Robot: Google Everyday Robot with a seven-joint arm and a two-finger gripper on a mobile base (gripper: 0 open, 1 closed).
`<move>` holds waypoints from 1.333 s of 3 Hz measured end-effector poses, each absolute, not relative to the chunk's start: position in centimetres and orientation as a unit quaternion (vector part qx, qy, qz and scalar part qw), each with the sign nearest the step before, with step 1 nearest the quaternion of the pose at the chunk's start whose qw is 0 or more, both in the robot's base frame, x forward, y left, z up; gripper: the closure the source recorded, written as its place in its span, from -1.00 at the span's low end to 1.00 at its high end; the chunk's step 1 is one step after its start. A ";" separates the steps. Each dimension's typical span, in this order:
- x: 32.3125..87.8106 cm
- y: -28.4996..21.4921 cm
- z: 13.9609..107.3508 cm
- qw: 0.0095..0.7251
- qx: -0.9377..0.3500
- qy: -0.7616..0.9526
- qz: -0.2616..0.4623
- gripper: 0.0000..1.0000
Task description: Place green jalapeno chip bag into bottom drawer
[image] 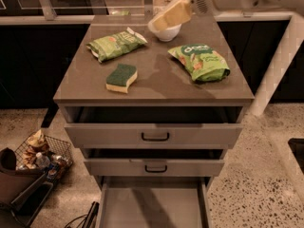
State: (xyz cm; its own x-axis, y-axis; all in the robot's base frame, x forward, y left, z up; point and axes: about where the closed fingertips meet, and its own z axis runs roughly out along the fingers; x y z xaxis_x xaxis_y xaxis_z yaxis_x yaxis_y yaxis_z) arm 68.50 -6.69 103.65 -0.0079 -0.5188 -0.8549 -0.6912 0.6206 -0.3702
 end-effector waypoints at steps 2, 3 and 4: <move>69.6 3.8 97.9 0.540 -0.455 0.694 0.141 -1.00; 69.6 3.9 97.9 0.540 -0.455 0.694 0.141 -1.00; 70.0 4.8 97.4 0.533 -0.460 0.697 0.134 -1.00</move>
Offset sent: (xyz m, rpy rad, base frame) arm 0.0179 0.1522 -0.0809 0.0623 0.0893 0.1759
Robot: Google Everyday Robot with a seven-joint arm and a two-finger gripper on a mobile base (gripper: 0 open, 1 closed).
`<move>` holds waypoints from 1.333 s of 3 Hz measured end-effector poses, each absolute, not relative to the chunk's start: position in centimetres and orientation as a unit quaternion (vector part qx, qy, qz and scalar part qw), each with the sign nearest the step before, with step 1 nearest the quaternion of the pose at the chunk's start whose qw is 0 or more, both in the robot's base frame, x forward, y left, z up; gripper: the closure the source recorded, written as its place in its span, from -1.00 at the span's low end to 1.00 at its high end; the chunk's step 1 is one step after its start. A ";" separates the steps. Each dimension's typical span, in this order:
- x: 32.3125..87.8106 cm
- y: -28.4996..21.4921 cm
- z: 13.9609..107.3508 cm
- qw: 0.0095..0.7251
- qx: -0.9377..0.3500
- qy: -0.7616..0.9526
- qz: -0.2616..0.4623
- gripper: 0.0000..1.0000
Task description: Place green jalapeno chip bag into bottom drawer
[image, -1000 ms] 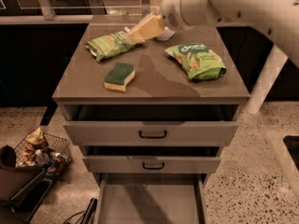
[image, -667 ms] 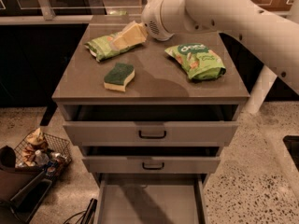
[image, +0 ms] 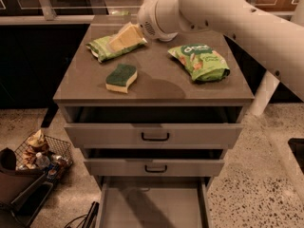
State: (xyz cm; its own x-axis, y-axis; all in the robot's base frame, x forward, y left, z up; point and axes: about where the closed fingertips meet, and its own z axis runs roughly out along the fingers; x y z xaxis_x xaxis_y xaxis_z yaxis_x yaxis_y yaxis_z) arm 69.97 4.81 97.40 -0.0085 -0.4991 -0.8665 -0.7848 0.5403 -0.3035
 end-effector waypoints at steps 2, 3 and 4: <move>77.4 9.3 90.0 0.478 -0.483 0.713 0.171 -1.00; 81.1 11.3 86.4 0.455 -0.487 0.719 0.198 -1.00; 83.3 13.0 84.3 0.441 -0.489 0.722 0.213 -1.00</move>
Offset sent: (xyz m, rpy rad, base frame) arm 0.1401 0.0729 -0.1257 -0.0155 0.2061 0.1189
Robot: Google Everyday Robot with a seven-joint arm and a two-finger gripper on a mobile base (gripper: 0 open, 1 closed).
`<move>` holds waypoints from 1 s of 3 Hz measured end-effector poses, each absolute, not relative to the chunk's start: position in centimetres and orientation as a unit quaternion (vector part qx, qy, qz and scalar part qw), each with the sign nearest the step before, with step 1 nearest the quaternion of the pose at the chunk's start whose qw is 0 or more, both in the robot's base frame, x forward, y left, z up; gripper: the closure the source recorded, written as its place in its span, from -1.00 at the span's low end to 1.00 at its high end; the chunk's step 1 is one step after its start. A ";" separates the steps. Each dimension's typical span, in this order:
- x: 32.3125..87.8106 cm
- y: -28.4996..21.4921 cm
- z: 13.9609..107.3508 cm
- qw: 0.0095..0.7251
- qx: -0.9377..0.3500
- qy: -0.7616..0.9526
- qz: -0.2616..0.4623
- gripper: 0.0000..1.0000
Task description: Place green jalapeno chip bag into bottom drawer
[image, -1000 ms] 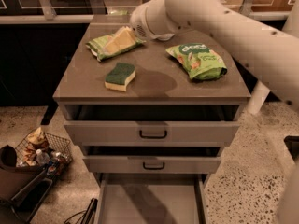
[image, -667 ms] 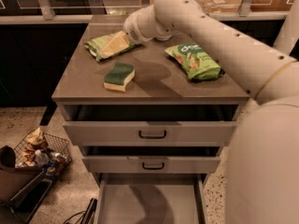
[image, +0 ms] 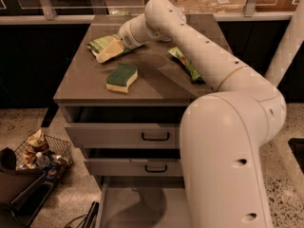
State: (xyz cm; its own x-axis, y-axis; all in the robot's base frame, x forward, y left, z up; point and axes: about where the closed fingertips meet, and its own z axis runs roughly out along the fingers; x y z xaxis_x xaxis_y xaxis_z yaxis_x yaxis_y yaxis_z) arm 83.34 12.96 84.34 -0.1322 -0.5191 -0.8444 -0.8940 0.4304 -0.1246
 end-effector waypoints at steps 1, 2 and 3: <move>84.3 14.2 83.1 0.429 -0.494 0.726 0.212 -0.62; 84.6 15.2 82.0 0.418 -0.503 0.728 0.206 -0.17; 84.5 15.4 81.8 0.416 -0.503 0.728 0.208 0.28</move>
Offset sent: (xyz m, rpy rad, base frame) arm 0.0191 0.0289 -0.0294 -0.0845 0.0320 0.0207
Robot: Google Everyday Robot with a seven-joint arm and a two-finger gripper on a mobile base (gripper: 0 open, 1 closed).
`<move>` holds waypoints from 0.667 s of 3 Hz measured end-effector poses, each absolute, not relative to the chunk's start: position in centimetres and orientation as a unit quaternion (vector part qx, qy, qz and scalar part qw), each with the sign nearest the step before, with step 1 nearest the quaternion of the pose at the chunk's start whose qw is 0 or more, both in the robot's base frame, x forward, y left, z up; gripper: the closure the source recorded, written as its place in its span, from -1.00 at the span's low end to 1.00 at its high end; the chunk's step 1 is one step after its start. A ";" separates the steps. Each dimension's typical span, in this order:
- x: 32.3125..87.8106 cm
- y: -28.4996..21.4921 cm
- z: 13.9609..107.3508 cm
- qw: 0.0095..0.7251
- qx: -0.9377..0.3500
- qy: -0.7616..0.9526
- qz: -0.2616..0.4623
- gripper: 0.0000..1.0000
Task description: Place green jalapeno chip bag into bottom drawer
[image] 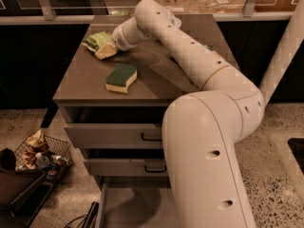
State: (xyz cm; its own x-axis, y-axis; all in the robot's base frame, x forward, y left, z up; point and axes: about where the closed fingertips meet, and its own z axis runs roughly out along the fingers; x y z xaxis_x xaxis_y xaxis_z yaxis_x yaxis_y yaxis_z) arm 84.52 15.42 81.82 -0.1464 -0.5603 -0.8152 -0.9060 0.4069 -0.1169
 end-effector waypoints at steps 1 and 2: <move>84.5 15.4 82.0 0.416 -0.503 0.728 0.208 0.76; 84.5 15.4 82.4 0.416 -0.504 0.728 0.208 1.00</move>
Offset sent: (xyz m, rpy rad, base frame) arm 0.0000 0.0001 0.0024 0.0000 0.0002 0.0002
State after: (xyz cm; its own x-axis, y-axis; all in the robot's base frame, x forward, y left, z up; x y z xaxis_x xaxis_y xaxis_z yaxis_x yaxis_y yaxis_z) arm 84.51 15.45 82.36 -0.1465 -0.5604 -0.8152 -0.9062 0.4065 -0.1165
